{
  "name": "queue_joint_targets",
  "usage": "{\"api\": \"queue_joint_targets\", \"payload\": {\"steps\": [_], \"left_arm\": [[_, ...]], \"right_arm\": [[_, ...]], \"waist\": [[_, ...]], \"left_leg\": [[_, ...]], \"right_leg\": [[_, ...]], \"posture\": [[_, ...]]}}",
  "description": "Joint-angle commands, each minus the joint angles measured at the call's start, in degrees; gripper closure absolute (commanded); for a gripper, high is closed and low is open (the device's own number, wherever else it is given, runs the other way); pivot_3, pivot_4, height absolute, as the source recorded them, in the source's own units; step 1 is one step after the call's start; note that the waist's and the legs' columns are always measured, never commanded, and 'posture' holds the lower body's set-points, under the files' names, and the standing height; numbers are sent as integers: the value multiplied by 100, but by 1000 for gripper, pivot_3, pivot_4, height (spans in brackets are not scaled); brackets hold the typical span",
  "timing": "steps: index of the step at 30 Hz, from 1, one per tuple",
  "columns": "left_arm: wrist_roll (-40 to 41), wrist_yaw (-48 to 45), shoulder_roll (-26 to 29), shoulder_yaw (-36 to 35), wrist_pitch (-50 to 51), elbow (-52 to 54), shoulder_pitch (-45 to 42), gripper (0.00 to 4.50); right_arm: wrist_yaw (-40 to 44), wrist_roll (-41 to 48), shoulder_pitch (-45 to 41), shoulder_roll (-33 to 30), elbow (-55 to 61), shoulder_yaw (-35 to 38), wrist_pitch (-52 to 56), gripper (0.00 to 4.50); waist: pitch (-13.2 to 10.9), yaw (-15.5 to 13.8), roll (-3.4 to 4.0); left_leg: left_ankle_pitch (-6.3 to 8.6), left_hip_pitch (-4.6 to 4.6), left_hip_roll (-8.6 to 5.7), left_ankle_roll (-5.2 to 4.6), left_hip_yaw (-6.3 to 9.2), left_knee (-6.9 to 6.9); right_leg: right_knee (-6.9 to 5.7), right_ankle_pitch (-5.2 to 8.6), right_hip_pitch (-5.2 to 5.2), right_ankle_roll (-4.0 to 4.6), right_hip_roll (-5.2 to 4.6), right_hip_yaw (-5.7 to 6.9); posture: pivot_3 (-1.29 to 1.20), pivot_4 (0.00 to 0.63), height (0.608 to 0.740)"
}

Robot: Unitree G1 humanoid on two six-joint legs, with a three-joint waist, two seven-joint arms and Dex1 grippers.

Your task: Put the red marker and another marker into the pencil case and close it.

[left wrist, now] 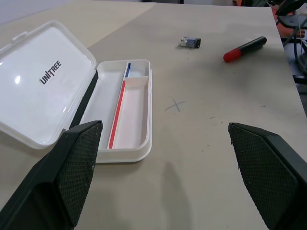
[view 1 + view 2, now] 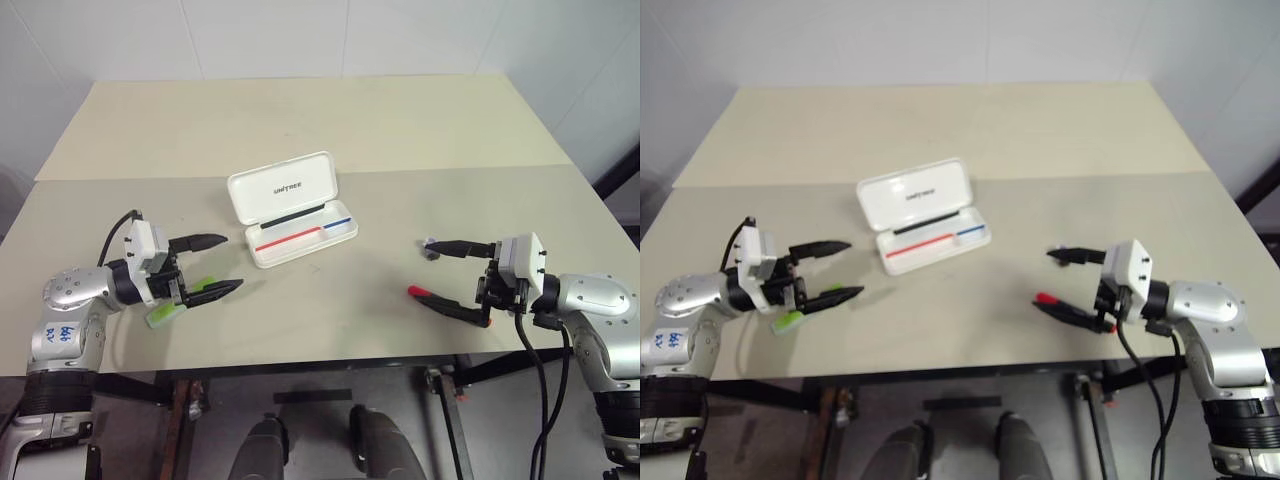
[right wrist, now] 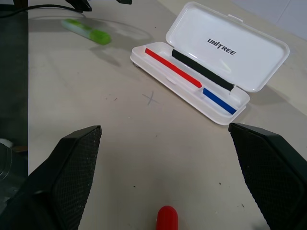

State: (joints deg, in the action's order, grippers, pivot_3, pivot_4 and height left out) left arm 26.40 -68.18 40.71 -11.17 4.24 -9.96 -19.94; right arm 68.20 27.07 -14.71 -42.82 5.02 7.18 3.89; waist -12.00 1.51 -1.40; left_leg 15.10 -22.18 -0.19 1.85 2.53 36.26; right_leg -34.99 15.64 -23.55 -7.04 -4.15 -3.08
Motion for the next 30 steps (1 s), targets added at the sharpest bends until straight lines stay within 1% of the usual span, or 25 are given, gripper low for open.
{"api": "queue_joint_targets", "payload": {"steps": [1, 5, 8, 12, 15, 18, 21, 26, 30], "left_arm": [[11, -138, 109, 3, -21, -28, -197, 24], [-59, -274, 64, 159, -32, -92, -244, 24], [-98, -329, 1, 313, -13, -46, -307, 24], [-249, -390, 9, 480, -141, -165, -414, 24], [-394, -206, -72, 579, -176, -253, -594, 605], [-676, 84, -260, 825, -127, -221, -761, 1536], [-921, 446, -441, 1014, -13, -79, -843, 1536], [-1191, 618, -762, 1305, -87, -455, -1248, 1536], [-1503, 822, -829, 1396, -297, -857, -1495, 2801]], "right_arm": [[13, 120, -286, 85, 87, -5, -14, 0], [-127, 101, -292, 255, 91, -46, 57, 0], [-249, 196, -226, 290, 458, -59, 274, 0], [-443, 252, -345, 416, 795, -178, 454, 0], [-541, 269, -488, 523, 995, -314, 544, 0], [-608, 180, -654, 715, 899, -433, 448, 0], [-704, 153, -728, 833, 1005, -510, 471, 0], [-892, 134, -743, 900, 1171, -489, 446, 0], [-1009, 111, -714, 945, 1261, -516, 435, 0]], "waist": [[0, 4, 0], [0, -1, 0], [0, -5, 0], [0, -5, 0], [0, -5, 0], [1, -4, -1], [0, -6, -1], [0, -25, -1], [0, -5, -1]], "left_leg": [[0, 0, 0, 0, -1, 1], [0, 2, 1, 1, 1, 4], [0, -3, 0, 0, 1, 1], [0, -4, -1, 0, 0, 2], [0, -3, 0, 1, 1, 5], [0, -2, -2, 0, 1, 9], [0, -3, -3, 0, 0, 10], [0, -12, -3, 0, 2, 11], [0, -10, -5, 0, 1, 17]], "right_leg": [[-2, 0, 0, 0, 1, 0], [-7, -1, 1, 0, 2, 1], [-4, 0, -4, 0, 1, 1], [-4, -1, -5, -1, -1, 0], [-10, -1, -5, -1, 1, 1], [-13, -1, -4, -1, 0, 0], [-11, -2, -4, -3, 0, -1], [-10, -3, -10, -5, 2, 3], [-15, -4, -8, -6, 3, 1]], "posture": [[0, 150, 740], [0, 150, 740], [0, 150, 740], [0, 150, 740], [0, 150, 740], [0, 150, 740], [0, 150, 740], [0, 150, 740], [0, 150, 740]]}}
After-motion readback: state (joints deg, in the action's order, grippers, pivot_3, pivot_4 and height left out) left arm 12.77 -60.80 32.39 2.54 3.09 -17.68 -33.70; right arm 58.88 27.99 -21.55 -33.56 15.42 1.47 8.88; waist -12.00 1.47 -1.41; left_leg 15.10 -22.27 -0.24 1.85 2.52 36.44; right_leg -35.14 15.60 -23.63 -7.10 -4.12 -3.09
